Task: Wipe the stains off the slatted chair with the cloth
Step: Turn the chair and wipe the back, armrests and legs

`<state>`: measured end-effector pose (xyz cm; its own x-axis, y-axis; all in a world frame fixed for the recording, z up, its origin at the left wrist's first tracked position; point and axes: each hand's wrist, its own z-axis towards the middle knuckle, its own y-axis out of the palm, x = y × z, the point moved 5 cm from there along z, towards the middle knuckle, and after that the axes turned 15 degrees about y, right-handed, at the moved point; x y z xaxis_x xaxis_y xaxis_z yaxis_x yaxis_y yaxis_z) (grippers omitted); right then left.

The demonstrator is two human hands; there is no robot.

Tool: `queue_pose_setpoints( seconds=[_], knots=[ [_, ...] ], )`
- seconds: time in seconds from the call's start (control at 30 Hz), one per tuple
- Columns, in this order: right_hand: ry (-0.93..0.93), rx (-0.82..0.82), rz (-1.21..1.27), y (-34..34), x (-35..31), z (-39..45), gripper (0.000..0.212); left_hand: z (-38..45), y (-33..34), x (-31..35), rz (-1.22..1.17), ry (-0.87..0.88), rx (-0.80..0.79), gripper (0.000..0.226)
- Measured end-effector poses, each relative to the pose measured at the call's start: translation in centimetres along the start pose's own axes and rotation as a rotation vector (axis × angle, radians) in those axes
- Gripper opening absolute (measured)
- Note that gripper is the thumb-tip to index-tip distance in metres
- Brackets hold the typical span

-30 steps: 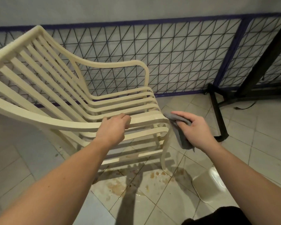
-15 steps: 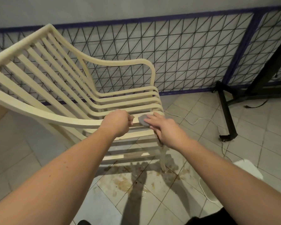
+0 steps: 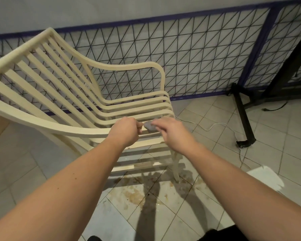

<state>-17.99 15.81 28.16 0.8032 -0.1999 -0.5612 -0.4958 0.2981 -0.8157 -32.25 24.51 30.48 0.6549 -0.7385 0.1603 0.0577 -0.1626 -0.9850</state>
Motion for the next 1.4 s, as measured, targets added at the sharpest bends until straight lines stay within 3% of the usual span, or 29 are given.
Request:
queue_pose_setpoints(
  seconds=[0.07, 0.17, 0.3, 0.4, 0.53, 0.67, 0.73, 0.83, 0.97, 1.07, 1.13, 1.23, 1.3, 1.4],
  knots=[
    [-0.006, 0.039, -0.018, 2.1, 0.4, -0.5, 0.047, 0.1, -0.2, 0.0, -0.010, 0.001, 0.009, 0.024],
    [0.141, 0.176, 0.211, 2.0, 2.9, -2.7, 0.066, 0.1, -0.1, -0.1, -0.015, 0.005, 0.009, 0.026],
    [0.557, 0.231, 0.500, 0.5, 9.9, -6.3, 0.043, 0.5, 0.1, -0.4, -0.051, -0.039, -0.078, 0.034],
    [0.676, 0.238, 0.616, -1.1, 13.8, -7.8, 0.039, 1.4, -0.2, 0.2, -0.073, -0.002, -0.193, 0.026],
    [0.533, 0.268, 0.641, -3.8, 11.6, -5.0, 0.040, 2.7, -0.6, 2.9, -0.107, 0.110, -0.204, 0.033],
    [0.245, 0.064, 0.525, -1.6, 6.1, -1.5, 0.037, 3.2, 0.3, 4.3, 0.041, 0.145, -0.176, 0.017],
    [0.178, 0.071, 0.493, 1.2, 5.7, -1.9, 0.044, 3.0, 0.5, 4.2, 0.047, 0.139, -0.152, 0.015],
    [0.397, 0.168, 0.701, 3.0, 9.2, -4.0, 0.051, 2.9, 0.7, 4.1, 0.038, 0.139, -0.133, 0.021],
    [0.653, 0.074, 0.570, 4.5, 14.8, -7.0, 0.034, 2.9, 0.7, 3.9, 0.006, 0.117, -0.104, 0.016],
    [0.765, 0.166, 0.642, 3.0, 16.4, -7.5, 0.032, 2.8, 0.7, 4.1, 0.006, 0.113, -0.079, 0.018],
    [0.713, 0.231, 0.721, 1.3, 15.0, -5.9, 0.034, 2.7, 0.8, 4.2, 0.013, 0.112, -0.065, 0.021],
    [0.516, 0.130, 0.830, 0.3, 10.5, -3.5, 0.039, 2.7, 0.9, 4.3, -0.006, 0.105, -0.057, 0.022],
    [0.439, 0.116, 0.775, 1.6, 9.0, -3.3, 0.042, 2.7, 0.9, 4.3, -0.006, 0.098, -0.058, 0.021],
    [0.632, 0.151, 0.741, 4.6, 12.1, -4.7, 0.039, 2.7, 1.0, 4.3, 0.009, 0.096, -0.053, 0.017]
  ],
)
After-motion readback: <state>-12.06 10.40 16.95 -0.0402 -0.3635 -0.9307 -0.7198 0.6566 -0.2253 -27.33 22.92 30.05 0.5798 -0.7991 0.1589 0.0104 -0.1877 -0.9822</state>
